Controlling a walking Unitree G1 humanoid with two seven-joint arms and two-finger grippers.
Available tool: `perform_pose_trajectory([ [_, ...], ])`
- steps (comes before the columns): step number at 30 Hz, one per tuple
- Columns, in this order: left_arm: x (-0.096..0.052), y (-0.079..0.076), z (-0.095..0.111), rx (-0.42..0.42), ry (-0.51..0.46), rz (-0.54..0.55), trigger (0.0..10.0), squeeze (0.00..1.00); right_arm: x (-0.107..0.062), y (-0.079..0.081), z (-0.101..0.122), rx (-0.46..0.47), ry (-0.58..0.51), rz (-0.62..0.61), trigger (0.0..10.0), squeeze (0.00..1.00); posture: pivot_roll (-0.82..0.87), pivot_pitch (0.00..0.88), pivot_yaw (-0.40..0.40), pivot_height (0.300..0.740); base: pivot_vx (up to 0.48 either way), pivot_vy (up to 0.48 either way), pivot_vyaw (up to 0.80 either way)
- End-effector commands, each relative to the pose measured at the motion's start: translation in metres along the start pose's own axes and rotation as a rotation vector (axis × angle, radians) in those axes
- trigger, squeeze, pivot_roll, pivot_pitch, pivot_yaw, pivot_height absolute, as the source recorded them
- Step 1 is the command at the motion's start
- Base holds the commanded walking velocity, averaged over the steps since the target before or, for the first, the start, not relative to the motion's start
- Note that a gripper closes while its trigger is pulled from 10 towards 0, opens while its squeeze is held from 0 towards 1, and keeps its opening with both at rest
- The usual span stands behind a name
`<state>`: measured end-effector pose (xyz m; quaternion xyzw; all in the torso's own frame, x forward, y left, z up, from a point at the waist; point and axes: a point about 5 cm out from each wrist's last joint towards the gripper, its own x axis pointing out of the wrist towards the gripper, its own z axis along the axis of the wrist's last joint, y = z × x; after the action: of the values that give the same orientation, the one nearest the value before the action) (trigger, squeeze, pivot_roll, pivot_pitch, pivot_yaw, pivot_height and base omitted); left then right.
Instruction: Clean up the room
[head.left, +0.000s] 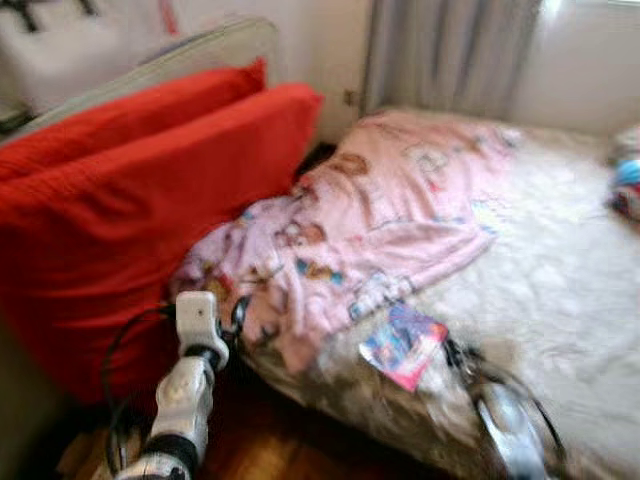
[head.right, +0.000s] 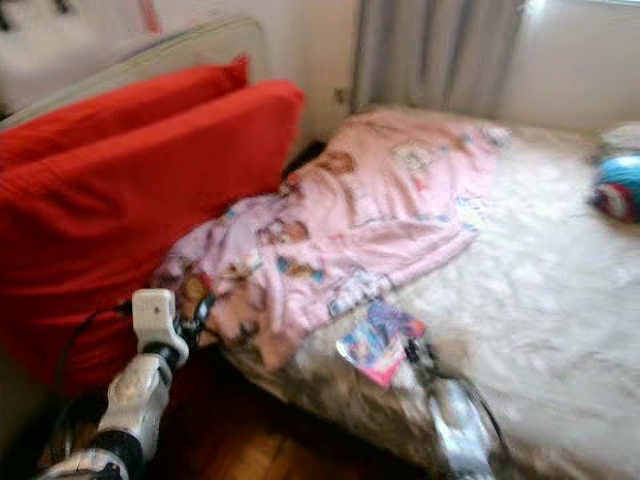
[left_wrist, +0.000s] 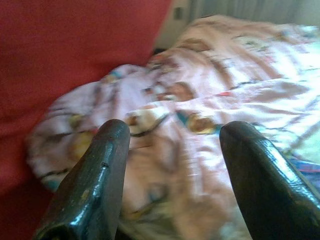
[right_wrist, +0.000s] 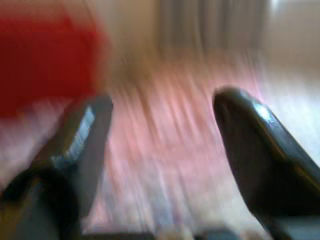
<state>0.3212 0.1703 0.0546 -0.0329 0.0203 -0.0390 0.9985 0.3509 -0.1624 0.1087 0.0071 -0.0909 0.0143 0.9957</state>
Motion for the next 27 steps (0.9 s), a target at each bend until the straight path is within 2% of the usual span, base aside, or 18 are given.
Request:
perform_pose_trajectory([
  [1,-0.005,0.016,-0.002,0.012,0.012,0.048,10.0,0.0,-0.021,-0.011,-0.022,0.0,0.071,-0.037,10.0,0.0,-0.01,0.0,0.036,0.74,0.0,0.0,0.0],
  [5,-0.006,0.018,-0.002,0.012,0.011,0.055,10.0,0.0,-0.027,-0.013,-0.025,0.006,0.05,-0.049,10.0,0.0,-0.01,0.0,0.035,0.74,0.0,0.0,0.0],
  [13,-0.005,0.024,0.002,0.016,0.001,0.074,10.0,0.0,-0.036,-0.016,-0.036,-0.015,0.118,-0.109,10.0,0.0,-0.01,0.0,0.03,0.74,0.0,0.0,0.0],
  [20,-0.004,0.025,0.004,0.02,-0.007,0.078,10.0,0.0,-0.036,-0.02,-0.035,-0.007,0.112,-0.138,10.0,0.0,-0.01,0.0,0.031,0.74,0.0,0.0,0.0],
  [27,-0.004,0.024,0.004,0.023,-0.006,0.076,10.0,0.0,-0.034,-0.02,-0.041,-0.01,0.185,-0.15,10.0,0.0,-0.01,0.0,0.033,0.731,0.0,0.0,0.0],
])
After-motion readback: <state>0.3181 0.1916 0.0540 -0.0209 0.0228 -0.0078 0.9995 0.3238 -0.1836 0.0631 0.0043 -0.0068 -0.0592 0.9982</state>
